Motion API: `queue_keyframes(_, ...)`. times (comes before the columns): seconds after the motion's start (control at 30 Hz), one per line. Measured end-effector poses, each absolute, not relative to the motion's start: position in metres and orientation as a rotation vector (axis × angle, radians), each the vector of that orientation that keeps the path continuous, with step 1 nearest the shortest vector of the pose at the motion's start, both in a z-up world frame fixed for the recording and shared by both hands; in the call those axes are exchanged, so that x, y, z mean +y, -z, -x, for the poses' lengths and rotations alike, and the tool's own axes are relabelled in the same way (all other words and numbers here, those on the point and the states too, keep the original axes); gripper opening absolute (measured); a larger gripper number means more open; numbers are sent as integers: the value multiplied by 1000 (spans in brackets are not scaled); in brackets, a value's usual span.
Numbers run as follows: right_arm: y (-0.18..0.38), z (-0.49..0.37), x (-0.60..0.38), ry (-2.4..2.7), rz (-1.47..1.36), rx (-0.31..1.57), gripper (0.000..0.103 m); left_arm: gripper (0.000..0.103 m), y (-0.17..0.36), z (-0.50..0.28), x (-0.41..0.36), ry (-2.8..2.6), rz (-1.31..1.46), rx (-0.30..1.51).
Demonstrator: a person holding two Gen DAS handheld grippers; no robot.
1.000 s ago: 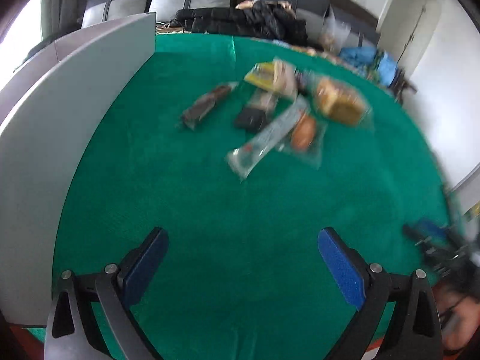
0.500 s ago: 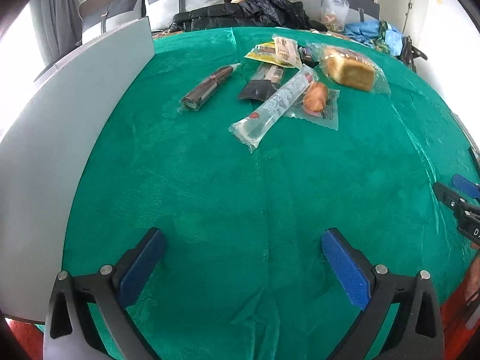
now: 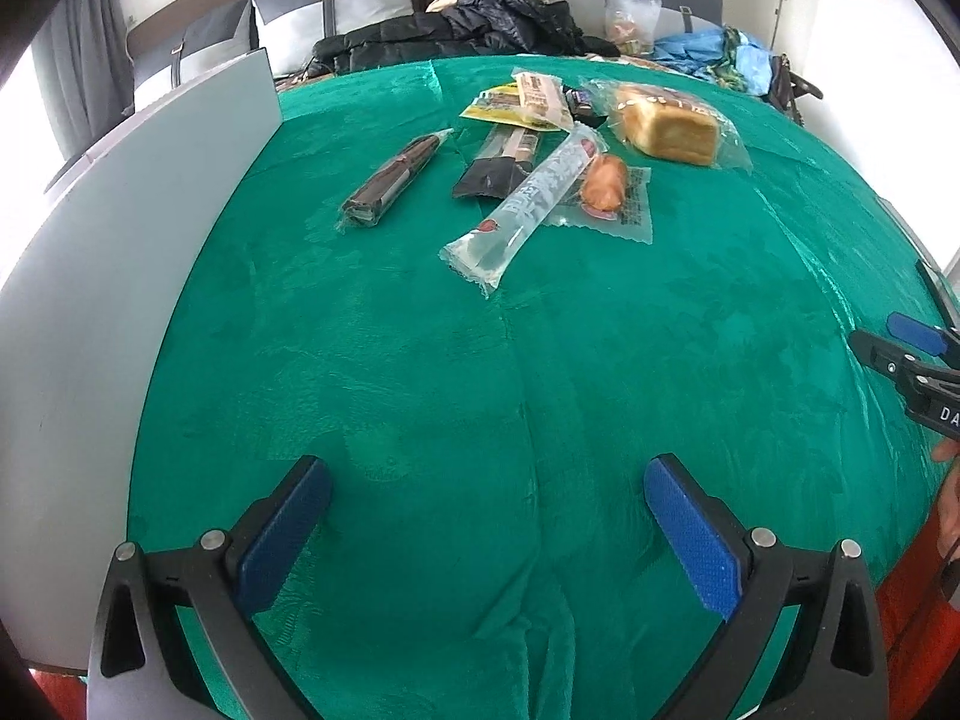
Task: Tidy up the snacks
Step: 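Move the left tool toward the clear stick packet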
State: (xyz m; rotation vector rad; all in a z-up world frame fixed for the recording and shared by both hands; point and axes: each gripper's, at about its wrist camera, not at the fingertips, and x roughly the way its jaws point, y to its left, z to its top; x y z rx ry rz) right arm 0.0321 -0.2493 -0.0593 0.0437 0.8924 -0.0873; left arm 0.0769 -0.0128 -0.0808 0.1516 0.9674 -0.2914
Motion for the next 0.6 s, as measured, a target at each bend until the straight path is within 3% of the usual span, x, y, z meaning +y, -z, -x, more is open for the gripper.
queue_keyframes(0.27, 62, -24, -248, 90, -40, 829, 87, 102, 78, -82, -15, 271, -146, 1014)
queue_keyframes(0.47, 62, -23, -250, 78, -34, 813, 89, 97, 50, -134, -41, 293, -224, 982)
queue_keyframes(0.57, 62, -23, -250, 76, -31, 810, 89, 84, 47, -167, -54, 307, -231, 987)
queue_keyframes(0.6, 62, -23, -250, 75, -31, 809, 89, 76, 50, -177, -60, 327, -230, 1004)
